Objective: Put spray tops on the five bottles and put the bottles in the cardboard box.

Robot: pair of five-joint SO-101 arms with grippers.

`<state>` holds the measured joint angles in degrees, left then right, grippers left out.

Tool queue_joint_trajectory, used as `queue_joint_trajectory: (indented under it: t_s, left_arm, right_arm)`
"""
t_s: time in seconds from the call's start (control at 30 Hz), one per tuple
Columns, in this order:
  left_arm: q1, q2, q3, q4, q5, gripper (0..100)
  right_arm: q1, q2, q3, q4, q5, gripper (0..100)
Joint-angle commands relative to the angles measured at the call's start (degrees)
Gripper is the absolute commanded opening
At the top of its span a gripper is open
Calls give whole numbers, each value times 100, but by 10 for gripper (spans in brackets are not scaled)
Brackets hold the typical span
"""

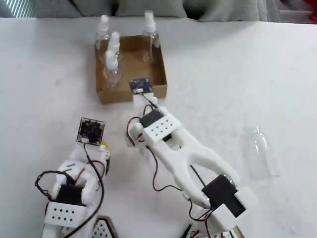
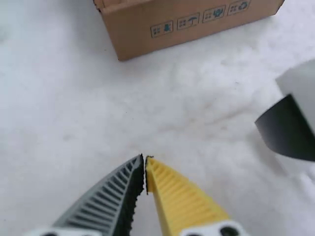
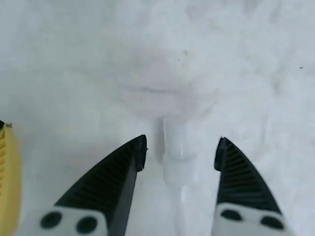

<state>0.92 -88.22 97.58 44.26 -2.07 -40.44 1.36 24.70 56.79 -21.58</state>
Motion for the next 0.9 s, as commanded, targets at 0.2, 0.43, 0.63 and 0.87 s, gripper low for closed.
queue_joint_trajectory:
  t_s: [0.2, 0.43, 0.63, 0.87]
  left_arm:
    - [-4, -75, -26, 35, -18, 23]
    - [295, -66, -290, 158, 0, 23]
    - [532, -48, -1732, 1196, 0, 24]
    - [1200, 189, -3182, 2048, 501, 24]
  right_arm:
    - [892, -1112, -396, 963, 1116, 26]
    - [2325, -2044, -123, 1464, 1908, 17]
    - [3108, -2079, 273, 1349, 1908, 17]
    - [3705, -2079, 387, 1015, 1916, 16]
